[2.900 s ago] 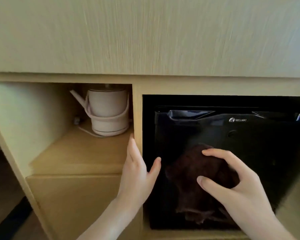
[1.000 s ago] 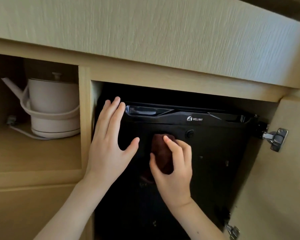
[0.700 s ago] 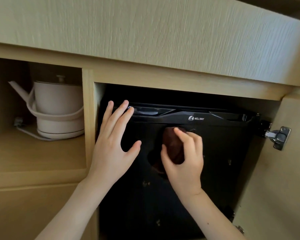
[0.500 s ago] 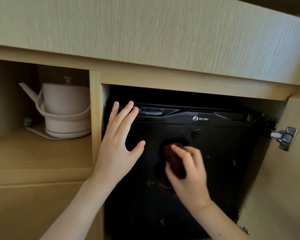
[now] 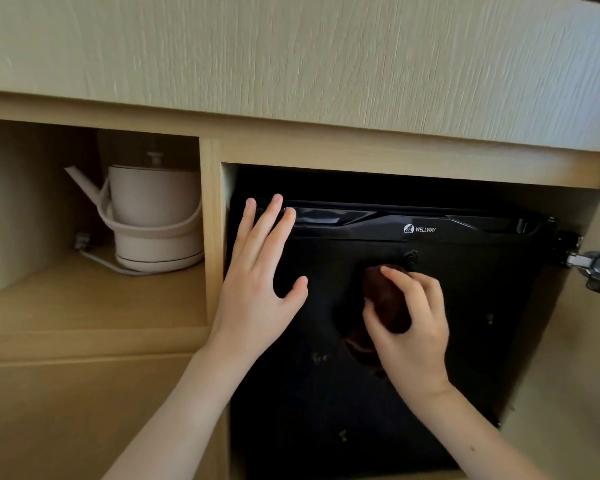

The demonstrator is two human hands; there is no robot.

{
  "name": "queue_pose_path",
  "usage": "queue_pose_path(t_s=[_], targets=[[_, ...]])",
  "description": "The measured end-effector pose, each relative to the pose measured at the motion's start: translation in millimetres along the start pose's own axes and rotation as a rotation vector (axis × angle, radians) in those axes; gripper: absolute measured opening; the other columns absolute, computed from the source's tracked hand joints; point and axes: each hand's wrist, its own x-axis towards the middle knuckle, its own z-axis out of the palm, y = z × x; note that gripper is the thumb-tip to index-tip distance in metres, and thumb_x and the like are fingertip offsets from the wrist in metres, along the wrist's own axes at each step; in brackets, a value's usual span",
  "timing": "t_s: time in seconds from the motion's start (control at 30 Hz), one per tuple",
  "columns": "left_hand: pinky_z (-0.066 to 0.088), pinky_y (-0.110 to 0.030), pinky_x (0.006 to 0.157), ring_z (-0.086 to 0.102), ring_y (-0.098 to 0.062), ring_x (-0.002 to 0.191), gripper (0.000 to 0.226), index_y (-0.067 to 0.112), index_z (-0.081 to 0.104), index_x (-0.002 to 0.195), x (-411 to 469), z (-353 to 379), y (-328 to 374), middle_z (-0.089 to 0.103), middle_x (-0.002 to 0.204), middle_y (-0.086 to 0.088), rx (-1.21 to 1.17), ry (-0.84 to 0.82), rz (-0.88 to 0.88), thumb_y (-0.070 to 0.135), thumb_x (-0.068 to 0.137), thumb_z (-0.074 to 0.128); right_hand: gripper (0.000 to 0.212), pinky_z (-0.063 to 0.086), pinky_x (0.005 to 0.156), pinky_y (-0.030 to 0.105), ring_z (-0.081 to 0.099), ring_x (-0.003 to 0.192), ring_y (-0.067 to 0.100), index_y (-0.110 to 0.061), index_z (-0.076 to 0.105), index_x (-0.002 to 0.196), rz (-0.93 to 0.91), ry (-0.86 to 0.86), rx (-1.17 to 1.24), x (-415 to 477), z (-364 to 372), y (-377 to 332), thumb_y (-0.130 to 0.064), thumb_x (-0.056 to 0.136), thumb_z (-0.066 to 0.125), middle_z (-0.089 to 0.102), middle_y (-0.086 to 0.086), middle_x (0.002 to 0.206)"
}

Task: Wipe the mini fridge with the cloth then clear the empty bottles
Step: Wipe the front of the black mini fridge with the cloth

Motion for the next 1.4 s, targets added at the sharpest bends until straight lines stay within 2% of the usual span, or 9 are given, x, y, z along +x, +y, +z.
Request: queue_pose_path(t_s=[0.13,0.23,0.3,0.4,0.63,0.87,1.07,1.27,1.4], targets=[[0.014,-0.009,0.117,0.002,-0.020,0.155,0.087,0.018,0.024,0.157,-2,4,0,0.013,0.167,0.004,0.082,0.014,0.021,0.024,0.084,0.070,0.049,0.041,0.094,0.009,0.051,0.108,-0.004,-0.009,0.065,0.123,0.048,0.130,0.038,21,6,-12,-0.002,0.077,0.080,0.050,-0.001,0.113],[0.030,-0.046,0.121,-0.001,-0.027,0.155,0.084,0.019,0.025,0.157,-3,7,-4,0.017,0.167,0.005,0.180,-0.010,0.091,0.030,0.086,0.069,0.047,0.044,0.096,0.015,0.054,0.109,0.009,-0.008,0.065,0.124,-0.016,0.083,0.058,19,21,-23,-0.006,0.079,0.078,0.051,0.002,0.115],[0.026,-0.055,0.120,0.000,-0.032,0.155,0.079,0.017,0.029,0.156,-3,8,-6,0.022,0.165,0.003,0.216,-0.005,0.122,0.032,0.088,0.066,0.047,0.047,0.097,0.019,0.055,0.112,0.014,-0.008,0.065,0.126,-0.062,-0.039,0.050,5,25,-24,-0.010,0.080,0.077,0.053,0.005,0.119],[0.013,-0.050,0.125,0.005,-0.034,0.154,0.074,0.014,0.037,0.152,-4,10,-6,0.030,0.162,0.000,0.231,0.045,0.144,0.030,0.086,0.066,0.054,0.045,0.099,0.018,0.055,0.112,0.014,-0.009,0.065,0.126,-0.097,-0.154,0.015,-10,15,-14,-0.003,0.075,0.082,0.054,0.005,0.119],[0.011,-0.047,0.125,0.009,-0.035,0.154,0.069,0.011,0.045,0.148,-4,7,-5,0.037,0.158,-0.001,0.224,0.072,0.166,0.026,0.085,0.069,0.049,0.039,0.094,0.008,0.048,0.107,-0.007,-0.008,0.064,0.123,0.029,0.166,0.017,32,5,-14,-0.003,0.077,0.079,0.050,0.002,0.113],[0.007,-0.044,0.126,0.011,-0.035,0.153,0.069,0.011,0.045,0.148,-4,9,-5,0.037,0.159,-0.003,0.260,0.084,0.171,0.029,0.086,0.067,0.057,0.049,0.097,0.022,0.056,0.111,0.017,-0.009,0.064,0.127,-0.191,-0.237,-0.064,-21,12,-5,-0.005,0.074,0.083,0.052,0.005,0.121],[0.012,-0.044,0.125,0.018,-0.026,0.153,0.068,0.011,0.044,0.149,-4,9,-4,0.037,0.158,-0.002,0.283,0.061,0.232,0.023,0.086,0.066,0.053,0.038,0.095,0.009,0.049,0.109,-0.005,-0.011,0.064,0.123,0.019,0.082,-0.004,15,-2,3,0.000,0.075,0.082,0.045,-0.007,0.112],[0.018,-0.040,0.125,0.021,-0.023,0.152,0.064,0.010,0.045,0.148,-9,15,1,0.037,0.158,-0.002,0.204,-0.001,0.250,0.018,0.088,0.065,0.048,0.046,0.097,0.018,0.055,0.110,0.014,-0.007,0.064,0.126,-0.114,-0.129,0.001,-6,15,-9,-0.010,0.079,0.074,0.053,0.006,0.118],[0.018,-0.039,0.125,0.022,-0.022,0.152,0.062,0.011,0.045,0.148,-9,13,2,0.037,0.158,0.000,0.205,0.003,0.240,0.021,0.089,0.063,0.050,0.042,0.096,0.012,0.050,0.109,-0.002,-0.007,0.063,0.124,-0.027,-0.068,-0.015,-2,-10,16,-0.003,0.077,0.080,0.047,-0.002,0.116]])
